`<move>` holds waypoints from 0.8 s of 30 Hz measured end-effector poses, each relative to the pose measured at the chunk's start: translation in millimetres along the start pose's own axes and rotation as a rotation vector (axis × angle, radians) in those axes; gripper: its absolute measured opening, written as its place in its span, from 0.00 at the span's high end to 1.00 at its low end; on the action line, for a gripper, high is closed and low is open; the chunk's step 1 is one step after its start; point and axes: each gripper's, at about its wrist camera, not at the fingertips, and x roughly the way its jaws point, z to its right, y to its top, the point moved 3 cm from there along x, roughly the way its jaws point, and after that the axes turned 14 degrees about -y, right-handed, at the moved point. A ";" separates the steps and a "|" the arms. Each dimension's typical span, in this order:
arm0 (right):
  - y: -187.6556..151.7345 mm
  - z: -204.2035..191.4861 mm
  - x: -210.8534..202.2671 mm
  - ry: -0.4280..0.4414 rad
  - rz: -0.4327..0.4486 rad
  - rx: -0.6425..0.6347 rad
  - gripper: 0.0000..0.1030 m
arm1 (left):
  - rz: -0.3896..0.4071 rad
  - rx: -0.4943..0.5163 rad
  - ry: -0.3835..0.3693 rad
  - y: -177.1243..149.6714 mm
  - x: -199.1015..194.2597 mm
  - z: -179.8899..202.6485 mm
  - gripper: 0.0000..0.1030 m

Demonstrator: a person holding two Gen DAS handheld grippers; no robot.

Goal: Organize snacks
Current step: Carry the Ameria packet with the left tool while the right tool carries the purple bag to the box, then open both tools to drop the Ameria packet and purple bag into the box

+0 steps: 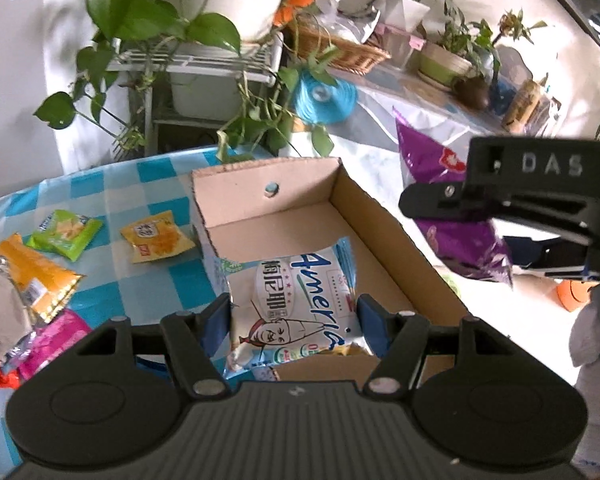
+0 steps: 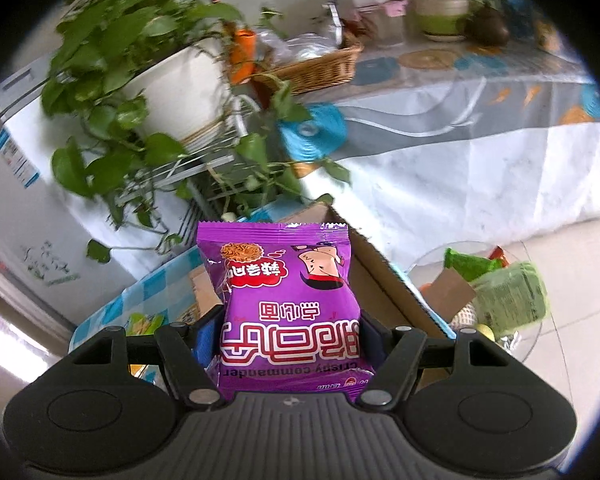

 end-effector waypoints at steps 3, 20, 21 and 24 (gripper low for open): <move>-0.7 5.2 2.8 -0.016 -0.021 0.024 0.27 | -0.016 -0.006 0.000 -0.1 8.6 0.9 0.35; -7.0 14.9 31.6 -0.090 -0.130 0.104 0.27 | -0.074 0.052 0.016 5.9 42.3 10.2 0.32; -7.1 15.5 32.5 -0.096 -0.131 0.108 0.27 | -0.077 0.056 0.020 6.0 42.4 10.7 0.29; -6.3 19.0 33.1 -0.101 -0.131 0.140 0.23 | -0.079 0.081 0.032 6.6 41.0 12.9 0.26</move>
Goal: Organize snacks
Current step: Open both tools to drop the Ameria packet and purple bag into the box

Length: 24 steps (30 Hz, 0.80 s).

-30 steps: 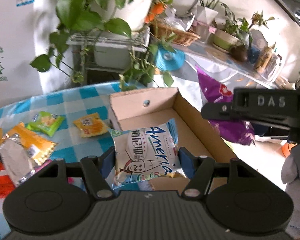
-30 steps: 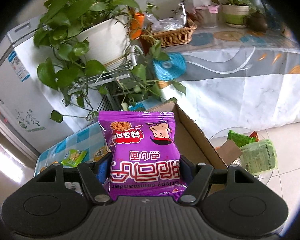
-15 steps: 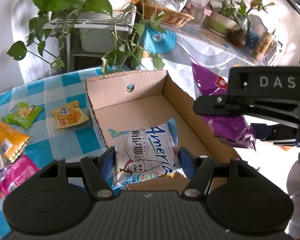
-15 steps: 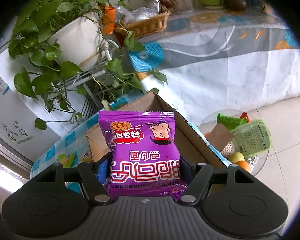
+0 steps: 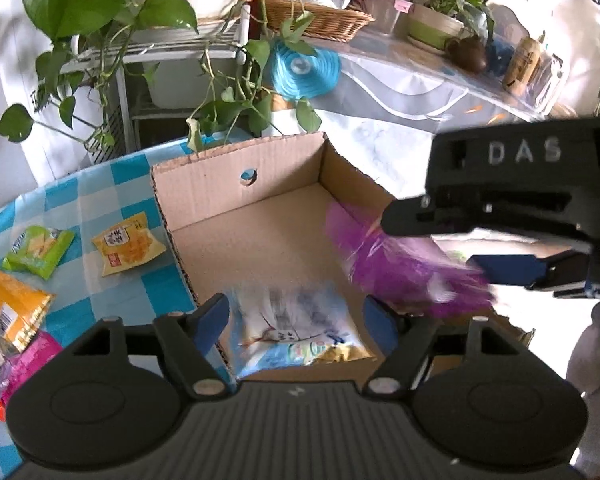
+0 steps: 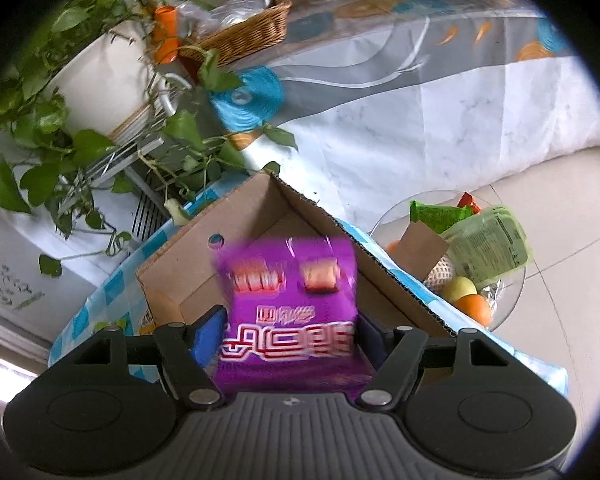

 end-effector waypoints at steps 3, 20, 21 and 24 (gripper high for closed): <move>1.3 0.8 -0.9 -0.007 0.007 0.010 0.17 | 0.005 0.028 0.033 0.0 -3.8 1.3 0.16; 3.4 -24.4 -9.4 -0.010 0.085 -0.088 0.04 | 0.004 0.121 0.112 0.4 -35.3 -13.8 0.03; 2.4 -26.3 -9.7 -0.007 0.085 -0.096 0.03 | 0.006 0.125 0.116 0.0 -37.6 -15.4 0.03; 0.6 -33.3 -9.8 -0.002 0.089 -0.119 0.03 | 0.009 0.133 0.117 -2.0 -46.2 -22.4 0.03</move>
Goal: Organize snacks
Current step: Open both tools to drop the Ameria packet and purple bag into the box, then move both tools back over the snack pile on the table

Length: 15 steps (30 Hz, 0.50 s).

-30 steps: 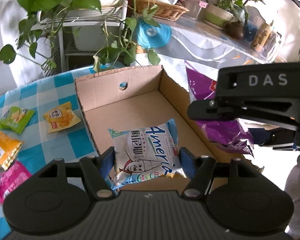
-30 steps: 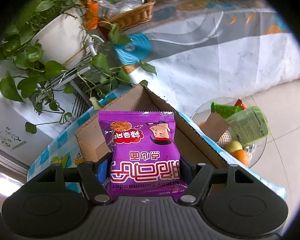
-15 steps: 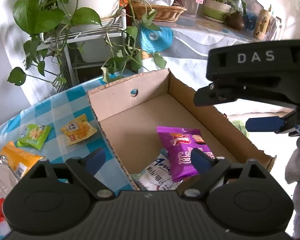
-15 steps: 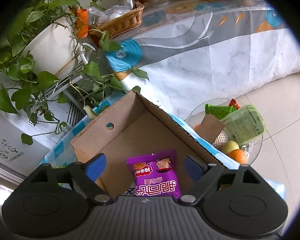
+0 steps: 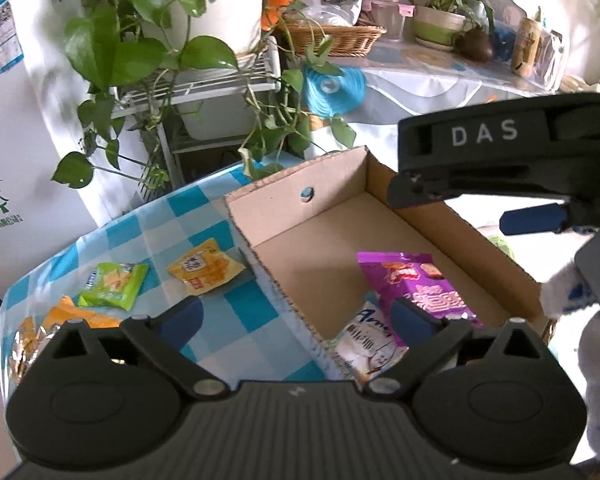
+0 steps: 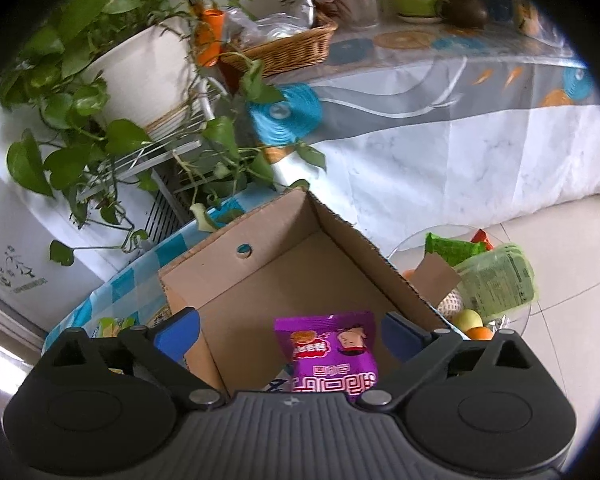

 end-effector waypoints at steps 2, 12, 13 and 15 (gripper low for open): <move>-0.3 -4.7 -1.0 0.004 0.008 -0.011 0.02 | -0.002 -0.003 -0.006 -2.9 -6.5 -7.8 0.03; -7.4 -32.2 -2.8 0.022 0.026 -0.080 0.01 | -0.002 -0.071 0.035 -15.8 -39.7 -78.0 0.03; -8.2 -35.3 -2.9 0.024 0.028 -0.087 0.01 | 0.001 -0.082 0.044 -16.9 -43.3 -87.5 0.03; -9.5 -40.6 -3.3 0.029 0.032 -0.100 0.00 | 0.007 -0.109 0.065 -19.4 -50.3 -107.0 0.03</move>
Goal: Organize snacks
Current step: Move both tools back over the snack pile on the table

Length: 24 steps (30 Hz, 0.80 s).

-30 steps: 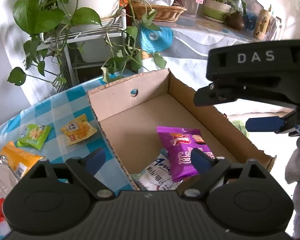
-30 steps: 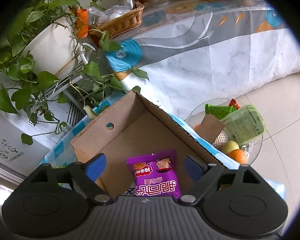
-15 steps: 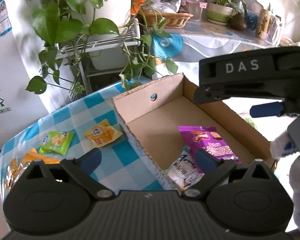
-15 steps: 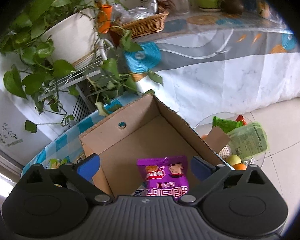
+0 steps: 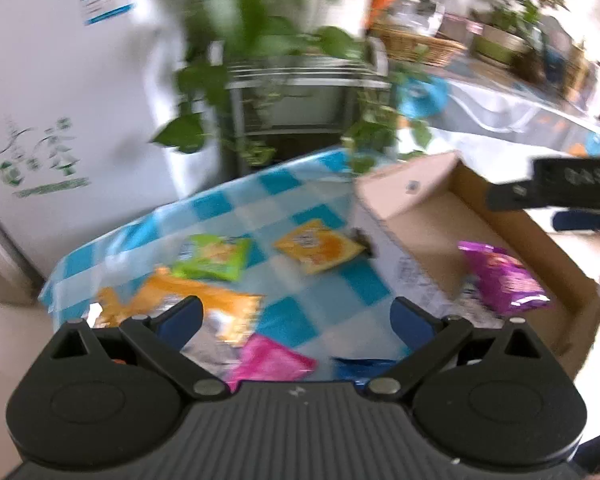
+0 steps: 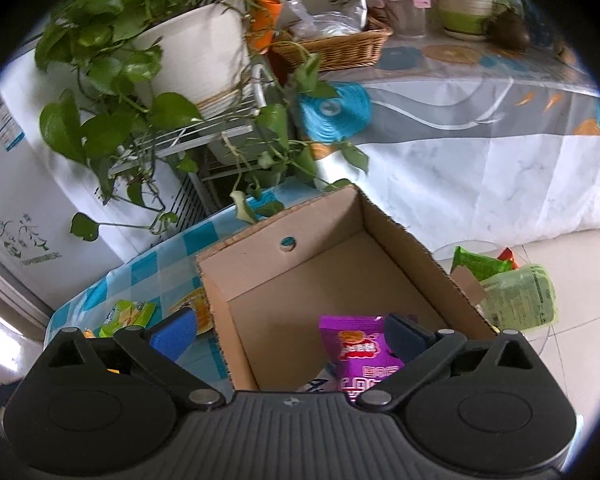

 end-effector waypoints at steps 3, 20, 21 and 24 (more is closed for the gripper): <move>-1.5 -10.4 -1.9 0.029 0.012 -0.032 0.00 | 0.008 -0.063 0.024 0.8 -8.7 -32.4 0.03; -47.3 -80.3 -17.2 0.265 -0.063 -0.278 0.00 | -0.054 -0.356 0.033 -26.8 7.7 -128.3 0.03; -52.0 -84.3 -17.1 0.271 -0.084 -0.284 0.00 | -0.067 -0.367 0.036 -28.6 10.5 -128.3 0.03; -64.2 -92.4 -15.7 0.303 -0.156 -0.274 0.00 | -0.077 -0.394 0.042 -31.7 14.7 -126.8 0.03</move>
